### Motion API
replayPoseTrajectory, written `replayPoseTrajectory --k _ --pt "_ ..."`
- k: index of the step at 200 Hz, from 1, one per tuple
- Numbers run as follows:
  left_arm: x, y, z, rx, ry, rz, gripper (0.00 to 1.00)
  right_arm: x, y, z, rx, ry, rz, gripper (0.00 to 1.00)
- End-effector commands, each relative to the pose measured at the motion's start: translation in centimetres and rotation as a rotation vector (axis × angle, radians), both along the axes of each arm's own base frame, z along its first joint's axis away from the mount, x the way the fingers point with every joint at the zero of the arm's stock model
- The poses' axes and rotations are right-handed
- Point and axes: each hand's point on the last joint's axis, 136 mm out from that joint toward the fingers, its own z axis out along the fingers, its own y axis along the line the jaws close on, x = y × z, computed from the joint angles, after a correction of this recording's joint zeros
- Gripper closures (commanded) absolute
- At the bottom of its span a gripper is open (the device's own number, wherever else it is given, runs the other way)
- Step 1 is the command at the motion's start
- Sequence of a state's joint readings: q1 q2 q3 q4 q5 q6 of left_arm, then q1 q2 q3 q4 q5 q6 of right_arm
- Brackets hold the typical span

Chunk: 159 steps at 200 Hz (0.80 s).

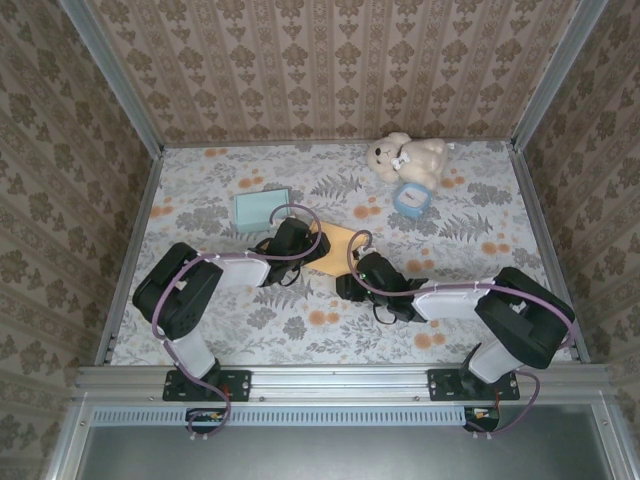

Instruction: Fold the paper box

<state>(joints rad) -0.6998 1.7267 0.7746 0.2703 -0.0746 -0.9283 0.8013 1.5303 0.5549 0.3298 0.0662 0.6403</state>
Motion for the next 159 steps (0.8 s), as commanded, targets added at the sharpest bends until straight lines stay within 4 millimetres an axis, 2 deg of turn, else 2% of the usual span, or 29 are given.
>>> replayPoseTrajectory --k 1,40,119,159 --pt "-3.3 1.6 -4.8 0.099 0.162 -0.019 0.21 0.5 1.4 1.0 0.047 -0.011 0.021 0.51" --pt "-3.3 1.7 -4.8 0.101 0.161 -0.018 0.21 0.5 1.6 0.8 0.020 -0.018 0.046 0.60" --pt "-3.2 1.6 -4.9 0.106 0.167 -0.020 0.21 0.0 3.7 2.7 0.073 -0.040 0.155 0.58" --pt "-3.3 1.7 -4.8 0.108 0.166 -0.021 0.21 0.5 3.5 3.1 0.032 -0.045 0.146 0.57"
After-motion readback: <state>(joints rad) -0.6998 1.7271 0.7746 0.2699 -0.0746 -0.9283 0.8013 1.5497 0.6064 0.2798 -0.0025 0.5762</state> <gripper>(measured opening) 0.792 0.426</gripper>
